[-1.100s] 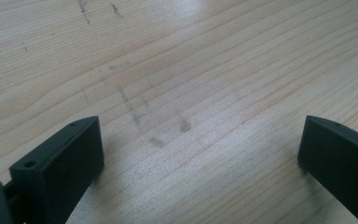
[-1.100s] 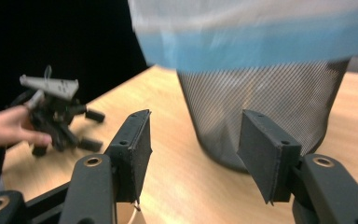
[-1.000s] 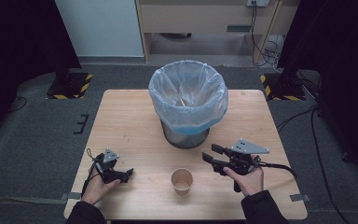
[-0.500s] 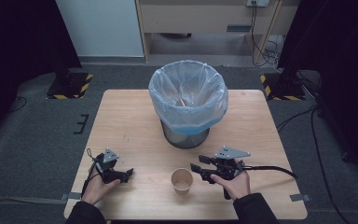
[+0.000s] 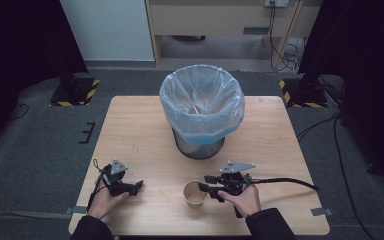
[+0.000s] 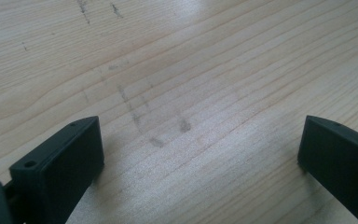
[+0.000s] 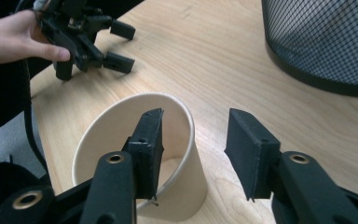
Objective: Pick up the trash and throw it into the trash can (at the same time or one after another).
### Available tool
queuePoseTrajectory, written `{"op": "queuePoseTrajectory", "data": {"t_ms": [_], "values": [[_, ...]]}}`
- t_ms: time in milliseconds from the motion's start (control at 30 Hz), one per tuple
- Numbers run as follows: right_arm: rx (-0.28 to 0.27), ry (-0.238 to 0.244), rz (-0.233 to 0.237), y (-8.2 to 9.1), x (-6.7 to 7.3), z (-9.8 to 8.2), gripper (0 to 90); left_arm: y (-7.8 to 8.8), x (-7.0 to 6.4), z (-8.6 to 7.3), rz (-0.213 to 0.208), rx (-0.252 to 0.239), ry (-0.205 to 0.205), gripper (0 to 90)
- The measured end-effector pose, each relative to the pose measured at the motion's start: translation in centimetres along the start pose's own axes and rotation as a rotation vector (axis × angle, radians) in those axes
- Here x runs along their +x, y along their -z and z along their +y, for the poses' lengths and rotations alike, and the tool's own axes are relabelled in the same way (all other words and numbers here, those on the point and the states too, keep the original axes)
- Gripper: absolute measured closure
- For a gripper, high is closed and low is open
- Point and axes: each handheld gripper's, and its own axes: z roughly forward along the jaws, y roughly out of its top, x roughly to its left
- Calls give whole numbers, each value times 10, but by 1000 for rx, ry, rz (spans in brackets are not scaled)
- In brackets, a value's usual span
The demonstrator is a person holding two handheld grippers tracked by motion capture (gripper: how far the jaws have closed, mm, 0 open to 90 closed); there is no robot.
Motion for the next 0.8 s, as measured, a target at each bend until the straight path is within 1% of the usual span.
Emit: {"op": "queuePoseTrajectory", "data": {"t_ms": [100, 200, 300, 433, 533, 633, 667, 800], "values": [[34, -6, 2, -1, 0, -1, 632, 0, 0, 0, 0, 0, 0, 0], [57, -14, 10, -2, 0, -2, 683, 0, 0, 0, 0, 0, 0, 0], [86, -14, 8, -1, 0, -2, 742, 0, 0, 0, 0, 0, 0, 0], [98, -13, 11, 0, -1, -1, 828, 0, 0, 0, 0, 0, 0, 0], [114, -17, 11, 2, -1, 1, 841, 0, 0, 0, 0, 0, 0, 0], [103, -24, 17, 6, -1, 4, 844, 0, 0, 0, 0, 0, 0, 0], [97, -18, 15, 8, -2, 5, 844, 0, 0, 0, 0, 0, 0, 0], [52, -11, 7, 18, -3, 11, 844, 0, 0, 0, 0, 0, 0, 0]]}}
